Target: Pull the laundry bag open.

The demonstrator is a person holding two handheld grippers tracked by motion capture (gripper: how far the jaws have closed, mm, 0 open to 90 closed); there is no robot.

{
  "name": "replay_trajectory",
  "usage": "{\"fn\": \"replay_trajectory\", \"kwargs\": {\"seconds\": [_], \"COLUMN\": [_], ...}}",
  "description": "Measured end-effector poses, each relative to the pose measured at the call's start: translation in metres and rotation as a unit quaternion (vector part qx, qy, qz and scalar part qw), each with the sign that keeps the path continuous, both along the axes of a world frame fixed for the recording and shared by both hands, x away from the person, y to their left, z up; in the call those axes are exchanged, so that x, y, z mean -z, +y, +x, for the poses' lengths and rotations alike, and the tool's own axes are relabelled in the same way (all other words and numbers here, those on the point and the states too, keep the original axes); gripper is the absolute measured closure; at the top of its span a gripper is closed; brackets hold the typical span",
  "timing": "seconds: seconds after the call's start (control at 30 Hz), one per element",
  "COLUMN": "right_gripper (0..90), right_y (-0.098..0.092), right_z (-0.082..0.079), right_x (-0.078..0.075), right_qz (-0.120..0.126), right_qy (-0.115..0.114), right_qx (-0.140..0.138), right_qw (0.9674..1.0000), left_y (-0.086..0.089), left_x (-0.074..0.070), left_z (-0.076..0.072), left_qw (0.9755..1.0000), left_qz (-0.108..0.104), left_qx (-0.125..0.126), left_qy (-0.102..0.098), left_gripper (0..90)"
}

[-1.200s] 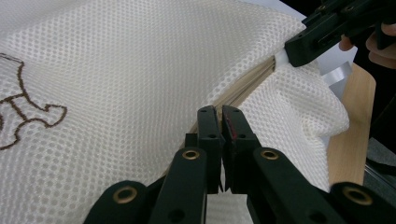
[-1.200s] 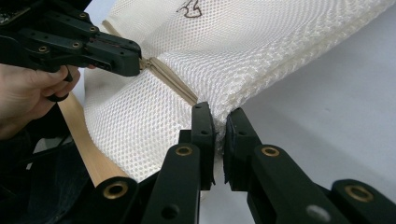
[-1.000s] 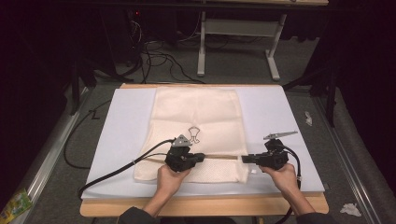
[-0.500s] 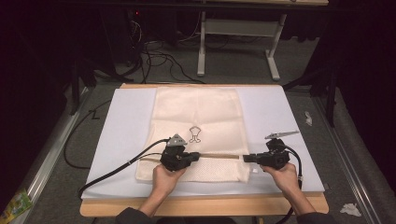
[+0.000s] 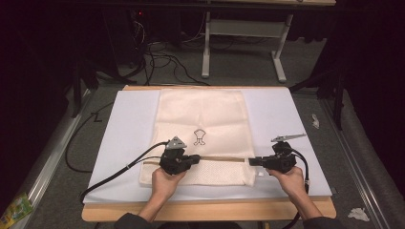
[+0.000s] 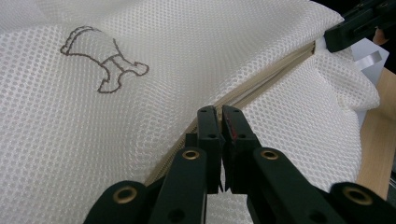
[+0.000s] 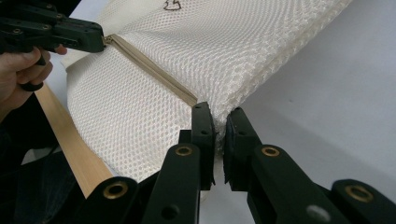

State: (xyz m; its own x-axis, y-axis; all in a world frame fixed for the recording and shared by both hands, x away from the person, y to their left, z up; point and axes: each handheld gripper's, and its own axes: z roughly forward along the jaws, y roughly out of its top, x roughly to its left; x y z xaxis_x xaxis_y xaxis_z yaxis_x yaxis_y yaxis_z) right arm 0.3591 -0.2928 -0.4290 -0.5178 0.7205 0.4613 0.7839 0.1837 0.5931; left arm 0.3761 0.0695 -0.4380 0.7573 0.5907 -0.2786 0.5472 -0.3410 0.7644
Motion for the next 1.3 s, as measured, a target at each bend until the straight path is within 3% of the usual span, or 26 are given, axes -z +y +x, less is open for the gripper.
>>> {"fn": "replay_trajectory", "kwargs": {"seconds": [1.3], "right_gripper": [85.6], "right_y": [-0.008], "right_z": [0.003], "right_x": [-0.001], "right_qz": [-0.015], "right_qy": [-0.003], "right_qx": [0.021], "right_qw": [0.9997], "left_y": [0.044], "left_x": [-0.004], "left_z": [0.004], "left_qw": [0.9988], "left_qz": [-0.004], "left_qx": [-0.048], "left_qy": [-0.004], "left_gripper": [87.3]}}
